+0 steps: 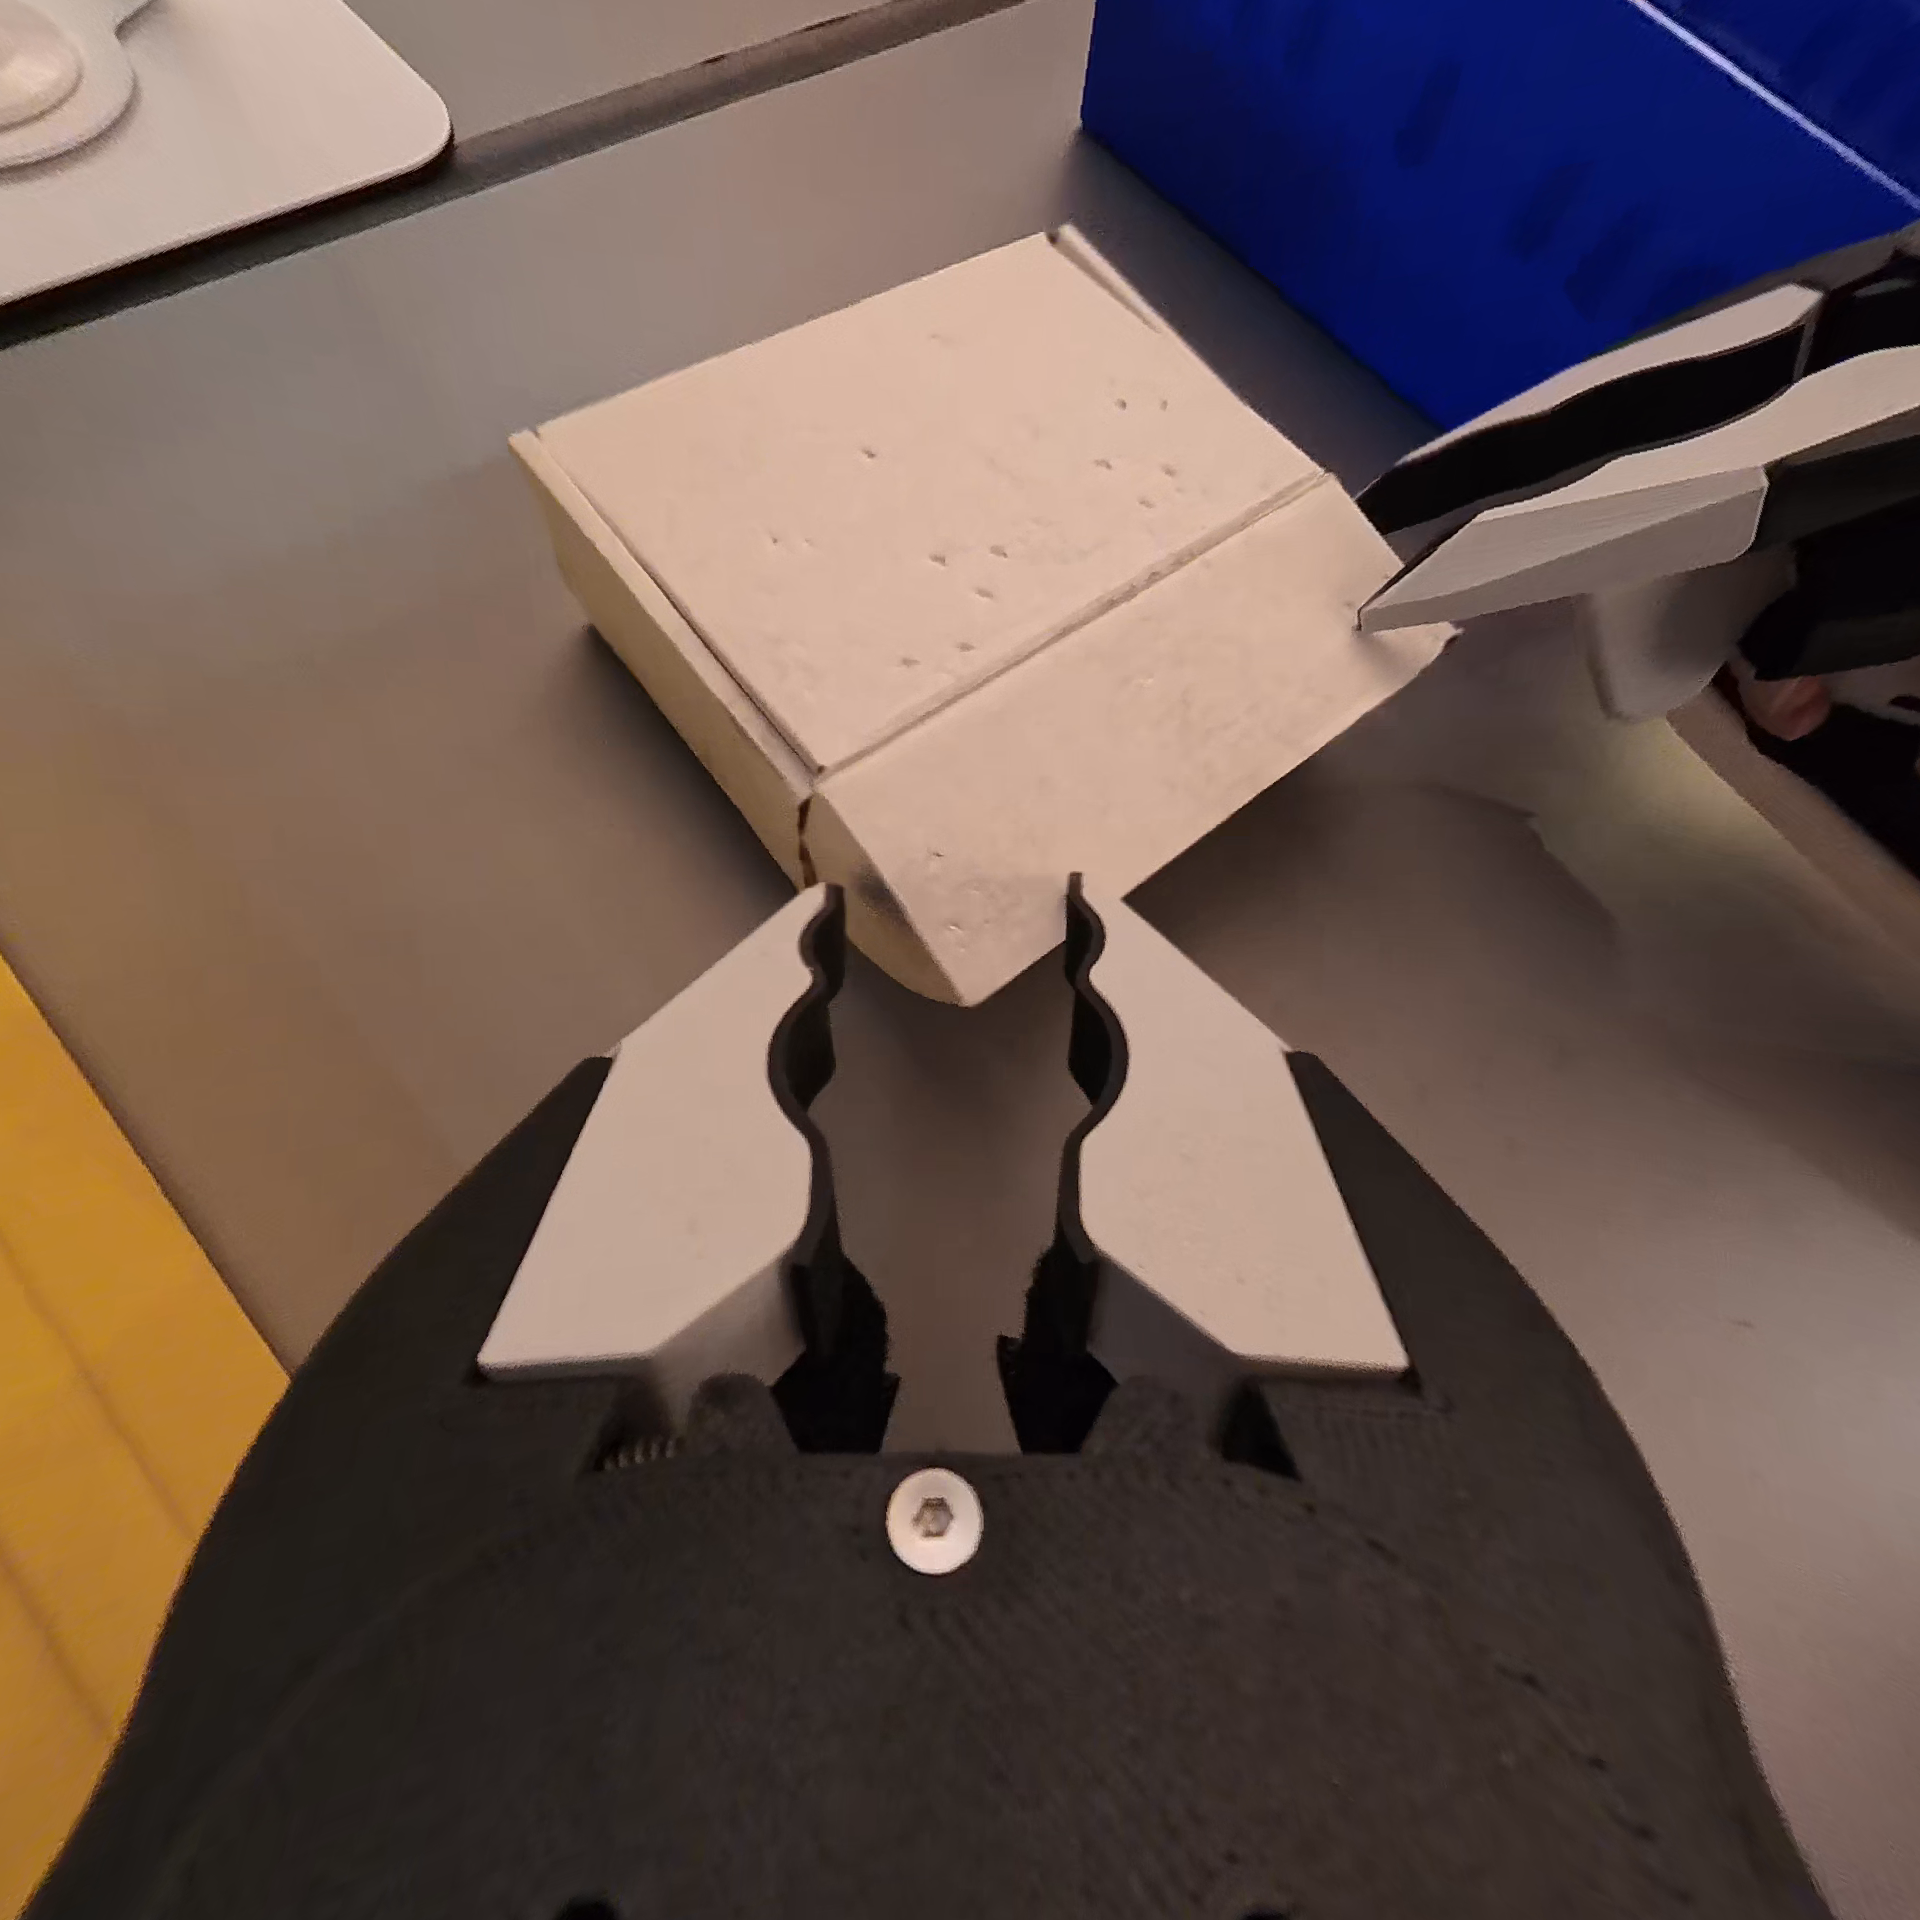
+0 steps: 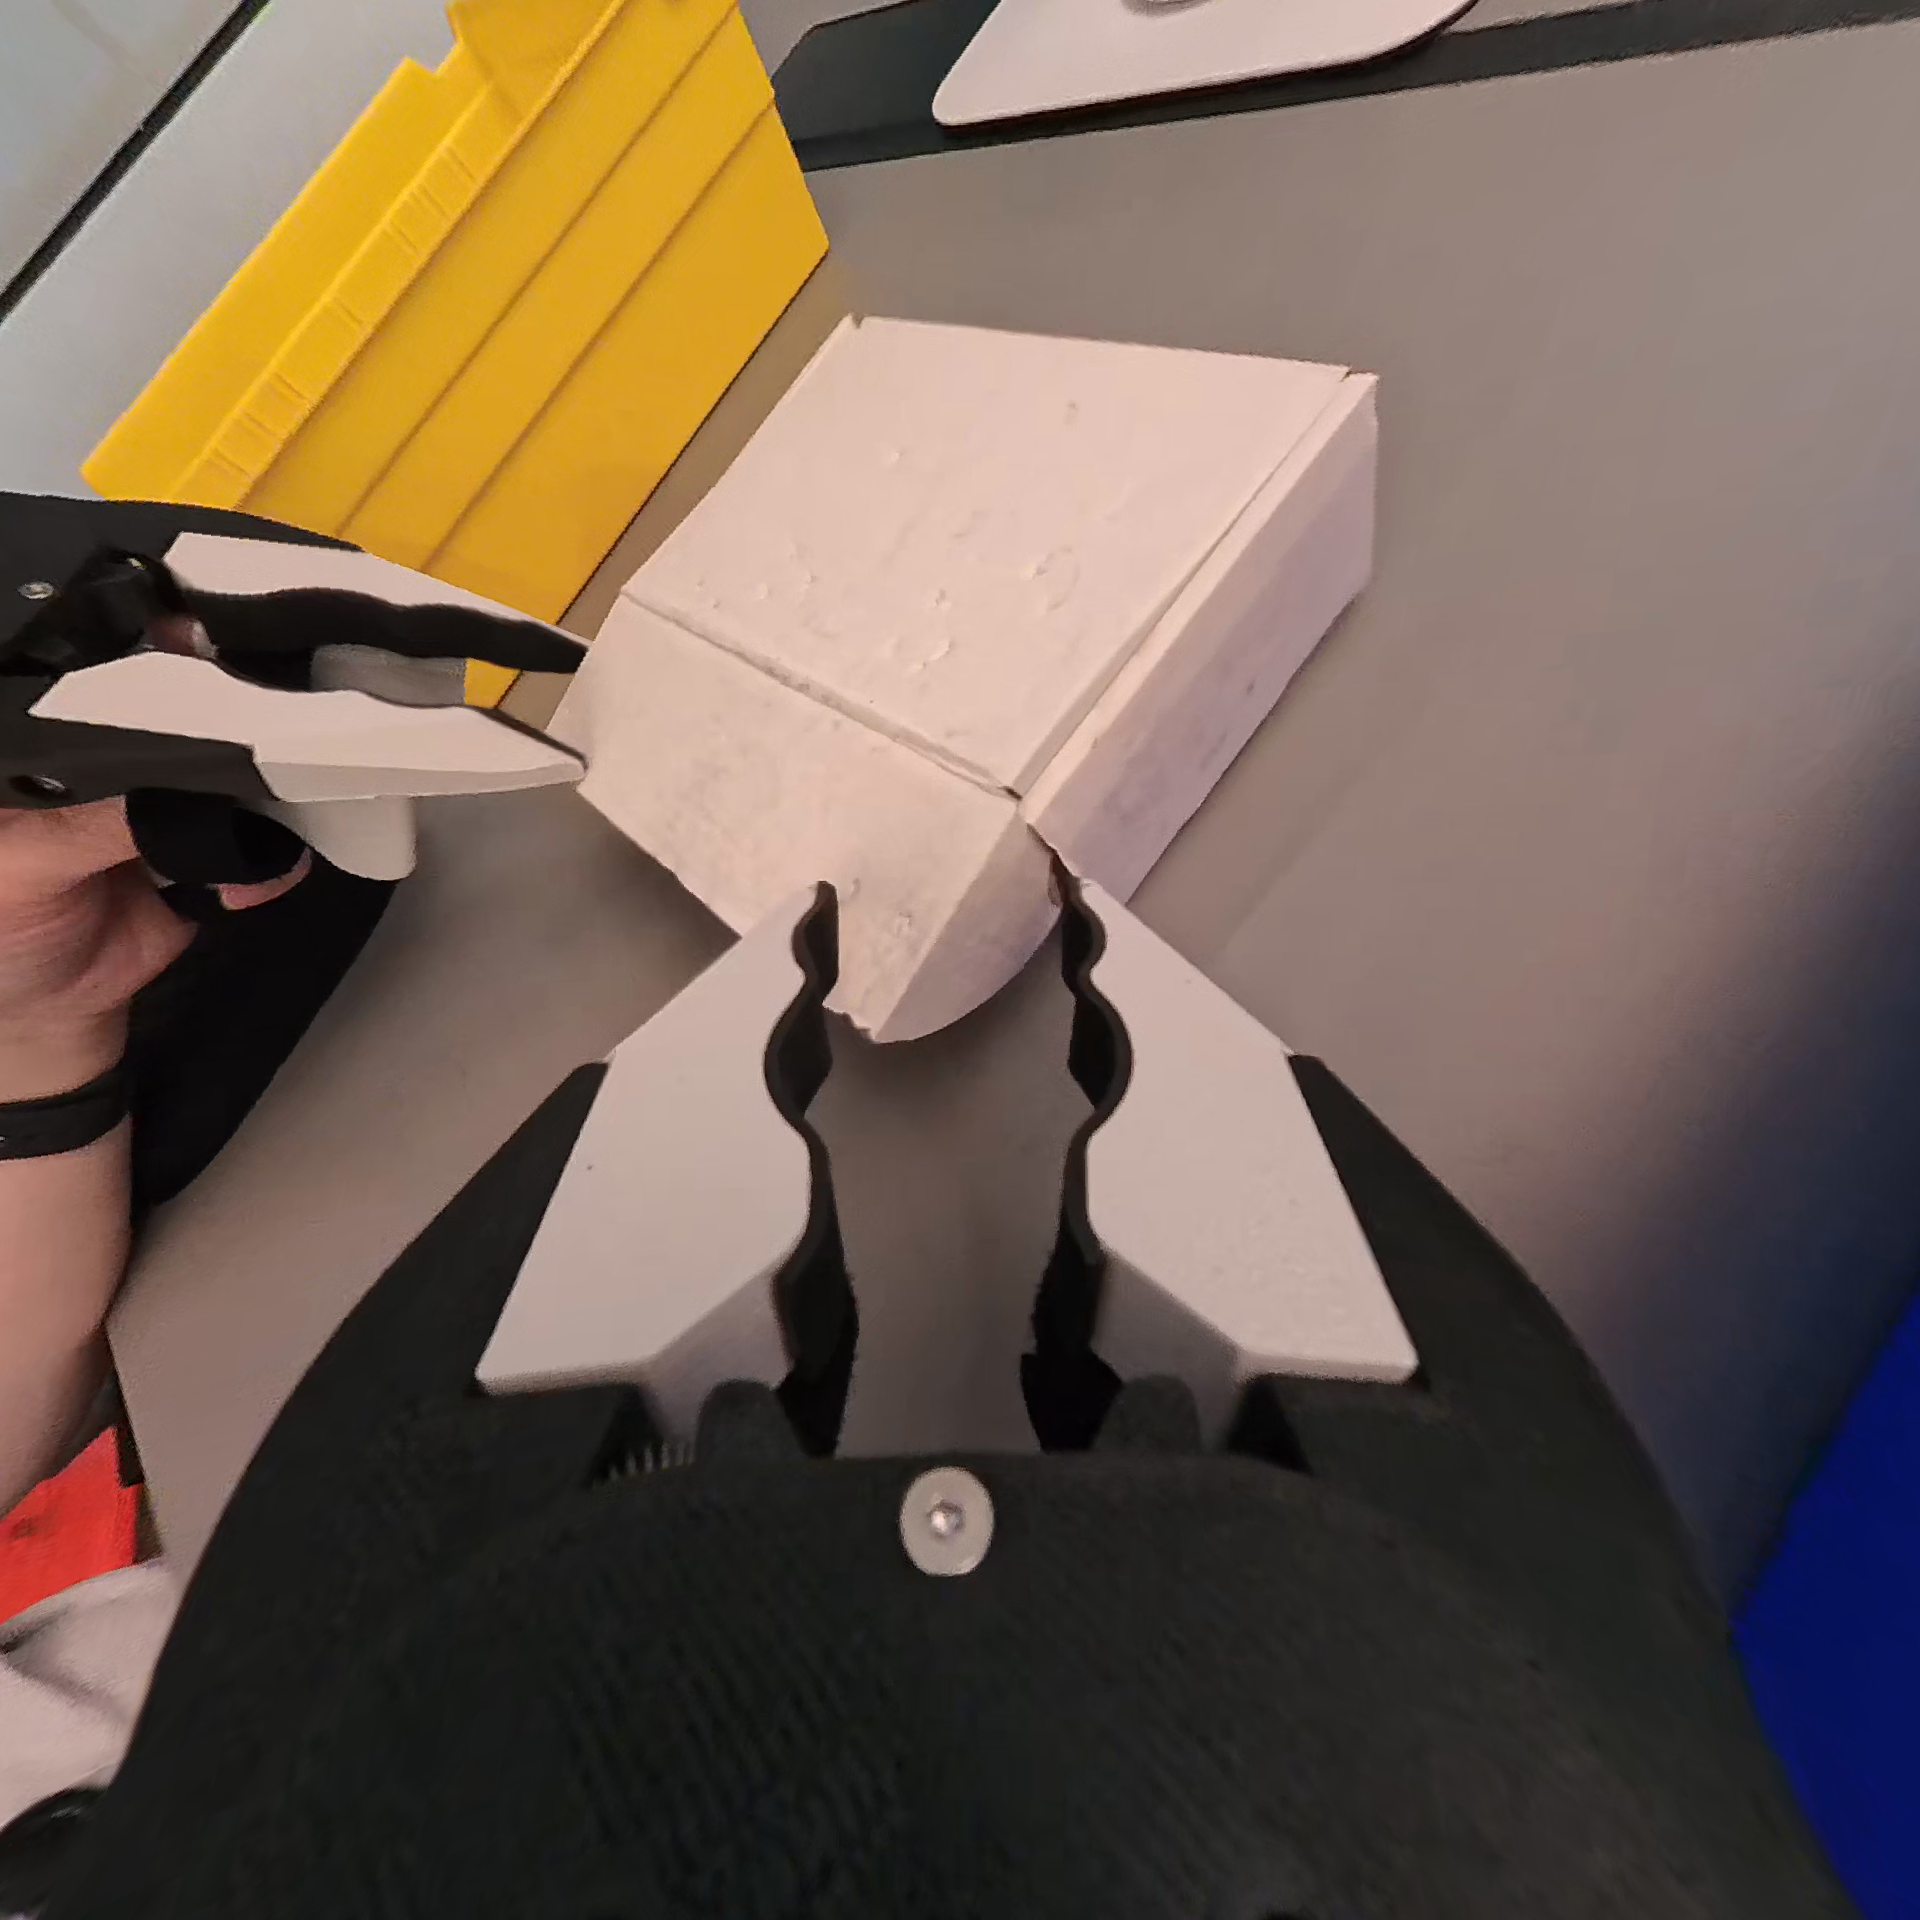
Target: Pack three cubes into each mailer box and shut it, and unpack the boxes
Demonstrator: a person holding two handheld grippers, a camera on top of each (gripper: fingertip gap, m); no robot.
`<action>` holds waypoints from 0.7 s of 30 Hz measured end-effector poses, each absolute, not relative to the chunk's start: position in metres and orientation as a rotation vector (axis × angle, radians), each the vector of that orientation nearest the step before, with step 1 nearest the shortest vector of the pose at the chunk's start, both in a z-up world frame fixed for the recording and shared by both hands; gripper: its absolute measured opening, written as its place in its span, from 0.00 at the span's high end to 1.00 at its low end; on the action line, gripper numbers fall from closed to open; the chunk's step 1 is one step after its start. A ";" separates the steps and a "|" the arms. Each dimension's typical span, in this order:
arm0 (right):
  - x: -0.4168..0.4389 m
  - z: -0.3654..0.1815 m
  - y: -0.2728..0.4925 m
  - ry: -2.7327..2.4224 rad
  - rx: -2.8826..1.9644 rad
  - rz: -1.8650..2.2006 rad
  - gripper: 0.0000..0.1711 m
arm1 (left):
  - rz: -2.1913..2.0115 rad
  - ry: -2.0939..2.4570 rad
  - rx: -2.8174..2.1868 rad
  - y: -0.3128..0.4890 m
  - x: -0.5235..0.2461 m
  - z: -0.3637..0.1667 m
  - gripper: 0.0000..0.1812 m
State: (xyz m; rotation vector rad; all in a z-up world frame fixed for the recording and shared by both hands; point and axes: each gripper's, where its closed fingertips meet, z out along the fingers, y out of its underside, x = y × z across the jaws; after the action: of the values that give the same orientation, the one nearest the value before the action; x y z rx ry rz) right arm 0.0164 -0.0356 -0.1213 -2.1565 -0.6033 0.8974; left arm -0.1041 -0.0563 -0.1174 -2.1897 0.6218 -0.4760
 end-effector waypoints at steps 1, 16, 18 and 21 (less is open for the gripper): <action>0.018 -0.120 -0.034 -0.603 -2.148 0.879 0.75 | -0.487 0.616 -2.190 -0.056 -0.104 -0.117 0.75; 0.017 -0.112 -0.035 -0.455 -2.137 1.109 0.64 | -0.873 0.388 -2.179 -0.054 -0.102 -0.106 0.69; 0.017 -0.113 -0.035 -0.432 -2.145 1.149 0.63 | -0.843 0.413 -2.205 -0.055 -0.100 -0.112 0.69; 0.017 -0.110 -0.036 -0.420 -2.137 1.180 0.63 | -0.792 0.442 -2.255 -0.056 -0.099 -0.124 0.70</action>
State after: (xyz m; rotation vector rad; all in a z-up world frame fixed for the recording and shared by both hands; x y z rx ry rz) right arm 0.0169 -0.0361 -0.1103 -2.1370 -0.4203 1.1804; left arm -0.0988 -0.0559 -0.1239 -2.2554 0.4419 -0.7924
